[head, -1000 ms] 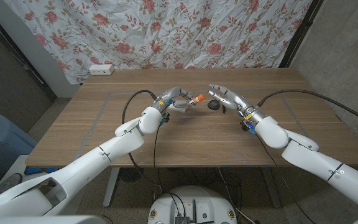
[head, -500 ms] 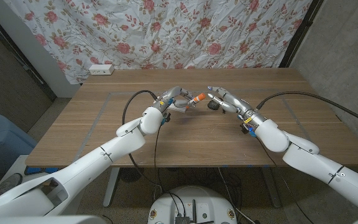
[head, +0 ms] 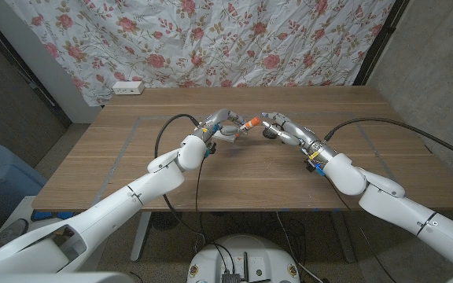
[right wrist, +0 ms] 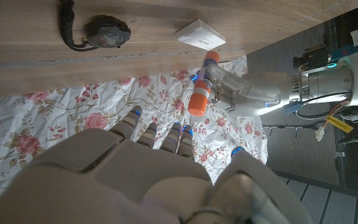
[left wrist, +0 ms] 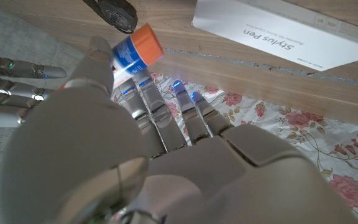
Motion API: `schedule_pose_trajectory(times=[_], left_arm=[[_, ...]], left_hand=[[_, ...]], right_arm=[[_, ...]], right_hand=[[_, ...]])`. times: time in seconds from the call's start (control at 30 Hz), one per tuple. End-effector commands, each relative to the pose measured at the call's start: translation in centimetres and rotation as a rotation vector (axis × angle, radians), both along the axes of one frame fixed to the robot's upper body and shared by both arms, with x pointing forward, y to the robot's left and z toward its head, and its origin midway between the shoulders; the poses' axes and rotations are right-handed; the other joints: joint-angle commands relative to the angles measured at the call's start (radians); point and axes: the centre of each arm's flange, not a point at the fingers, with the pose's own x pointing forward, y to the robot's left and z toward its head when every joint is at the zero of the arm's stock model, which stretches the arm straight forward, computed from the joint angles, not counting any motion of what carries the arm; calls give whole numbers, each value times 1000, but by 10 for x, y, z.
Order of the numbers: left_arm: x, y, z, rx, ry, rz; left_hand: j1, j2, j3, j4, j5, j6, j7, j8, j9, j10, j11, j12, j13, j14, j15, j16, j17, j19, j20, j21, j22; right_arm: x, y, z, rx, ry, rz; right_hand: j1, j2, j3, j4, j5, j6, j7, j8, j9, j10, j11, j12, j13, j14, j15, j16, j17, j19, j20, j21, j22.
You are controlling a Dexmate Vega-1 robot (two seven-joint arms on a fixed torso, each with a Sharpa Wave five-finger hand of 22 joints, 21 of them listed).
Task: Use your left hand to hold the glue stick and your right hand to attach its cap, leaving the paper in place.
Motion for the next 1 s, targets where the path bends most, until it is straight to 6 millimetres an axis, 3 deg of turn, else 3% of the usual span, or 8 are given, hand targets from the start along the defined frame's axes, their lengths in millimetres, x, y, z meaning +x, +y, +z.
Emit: schedule_pose_trajectory(times=[0.03,0.2,1.0], left_arm=[[-2,0,1,-4,-4,4],[-2,-1,1,-1,-5,-5],[-7,1,-5,-20,-2,9]], left_hand=[[-26,63,29,15,6,61,-10,3,3,56,-47,4,4,1,-158,4,3,2,-10,4,4],[-22,63,30,14,6,59,-7,2,3,55,-48,4,4,0,-157,4,3,2,-11,4,4],[-7,62,33,12,8,59,3,1,3,52,-48,4,4,-3,-156,4,3,1,-10,4,4]], right_arm=[[-1,2,-2,-27,5,-15],[-1,4,-2,-41,1,-15],[-5,8,-3,-70,-1,-16]], right_hand=[[-18,4,-2,8,6,7,0,6,2,9,2,9,2,-13,1,8,2,-28,-5,-6,4],[-29,0,-4,7,8,15,2,8,2,19,4,11,2,-18,3,7,0,-48,-7,-7,4],[-60,-2,-6,8,12,31,10,11,2,35,19,13,2,-19,15,10,-2,-45,-8,3,3]])
